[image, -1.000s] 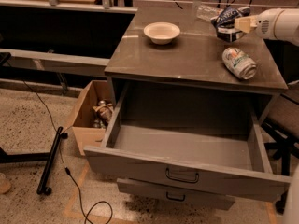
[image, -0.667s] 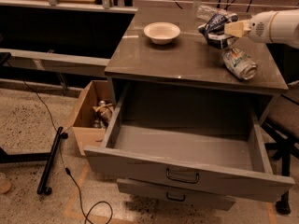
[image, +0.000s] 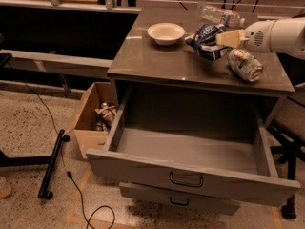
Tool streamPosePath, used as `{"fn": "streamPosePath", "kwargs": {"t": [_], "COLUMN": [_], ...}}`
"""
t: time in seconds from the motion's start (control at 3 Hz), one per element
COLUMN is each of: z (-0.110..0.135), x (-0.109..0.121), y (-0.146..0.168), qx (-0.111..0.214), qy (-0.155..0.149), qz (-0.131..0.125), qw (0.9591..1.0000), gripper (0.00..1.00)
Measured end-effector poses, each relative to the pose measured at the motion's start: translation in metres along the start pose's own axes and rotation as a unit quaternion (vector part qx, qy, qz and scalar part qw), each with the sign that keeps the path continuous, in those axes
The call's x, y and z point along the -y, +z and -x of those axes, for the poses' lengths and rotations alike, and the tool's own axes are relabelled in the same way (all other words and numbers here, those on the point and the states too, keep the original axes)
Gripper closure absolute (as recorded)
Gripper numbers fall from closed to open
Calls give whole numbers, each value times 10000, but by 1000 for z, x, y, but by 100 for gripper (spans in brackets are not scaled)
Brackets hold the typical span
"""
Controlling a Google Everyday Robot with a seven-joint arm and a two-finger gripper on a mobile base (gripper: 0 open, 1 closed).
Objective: Place blue chip bag into top drawer
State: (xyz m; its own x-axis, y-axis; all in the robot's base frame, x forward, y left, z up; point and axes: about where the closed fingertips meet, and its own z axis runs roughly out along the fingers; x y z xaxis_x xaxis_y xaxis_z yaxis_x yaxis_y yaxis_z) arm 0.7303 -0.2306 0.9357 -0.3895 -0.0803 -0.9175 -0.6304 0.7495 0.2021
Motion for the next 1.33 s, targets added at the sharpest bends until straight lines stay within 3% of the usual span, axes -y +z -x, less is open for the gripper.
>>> {"fn": "streamPosePath", "kwargs": {"t": [0.33,0.67,1.0,1.33], "z": [0,-19,-50,-87], "x": [0,-25,-86,-132], "y": [0,-11,-50,-81], "qx": [1,-156,-372,-606], "qy": [-2,222,783,1310], "qz": [-5,242,689,1135], "qw": [10000,9993,9939,9830], "gripper": [100,100,100,100]}}
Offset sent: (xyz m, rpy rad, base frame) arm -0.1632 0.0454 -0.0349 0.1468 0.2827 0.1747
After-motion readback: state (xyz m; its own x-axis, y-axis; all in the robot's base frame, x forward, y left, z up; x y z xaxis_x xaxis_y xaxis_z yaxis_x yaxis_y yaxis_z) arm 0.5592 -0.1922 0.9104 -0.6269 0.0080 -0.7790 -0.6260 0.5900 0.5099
